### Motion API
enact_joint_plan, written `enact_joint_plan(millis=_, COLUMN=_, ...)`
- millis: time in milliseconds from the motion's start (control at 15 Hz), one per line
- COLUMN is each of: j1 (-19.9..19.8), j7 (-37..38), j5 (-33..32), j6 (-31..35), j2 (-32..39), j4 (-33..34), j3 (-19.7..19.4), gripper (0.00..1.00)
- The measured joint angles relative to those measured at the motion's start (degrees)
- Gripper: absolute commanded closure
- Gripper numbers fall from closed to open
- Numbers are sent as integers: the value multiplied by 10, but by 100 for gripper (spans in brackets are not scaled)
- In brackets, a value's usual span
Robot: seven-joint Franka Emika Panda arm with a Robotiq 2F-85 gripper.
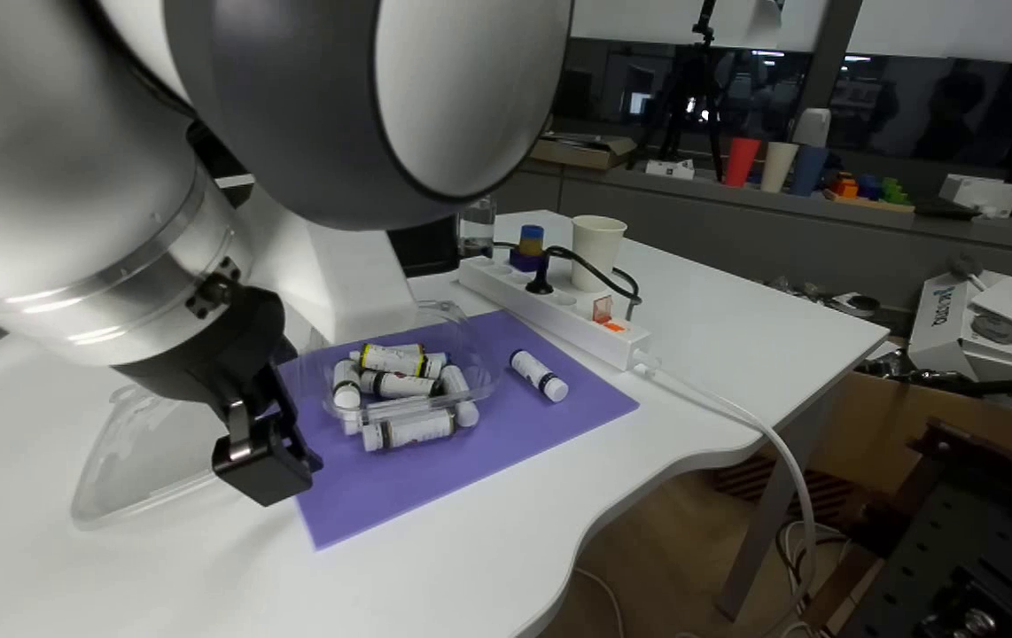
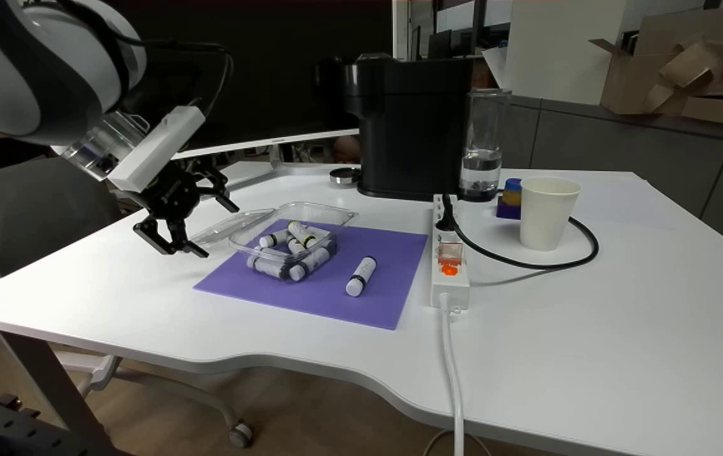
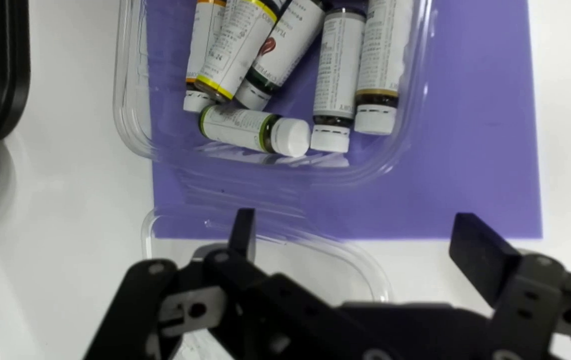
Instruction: Close the lid of the colourless box
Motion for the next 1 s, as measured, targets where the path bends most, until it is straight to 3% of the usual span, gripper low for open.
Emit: enact_joint_plan(millis=1000, j1=5, j7=51, j5=-96, j6=-20, j2=87, j4=74, j3=18, gripper=0)
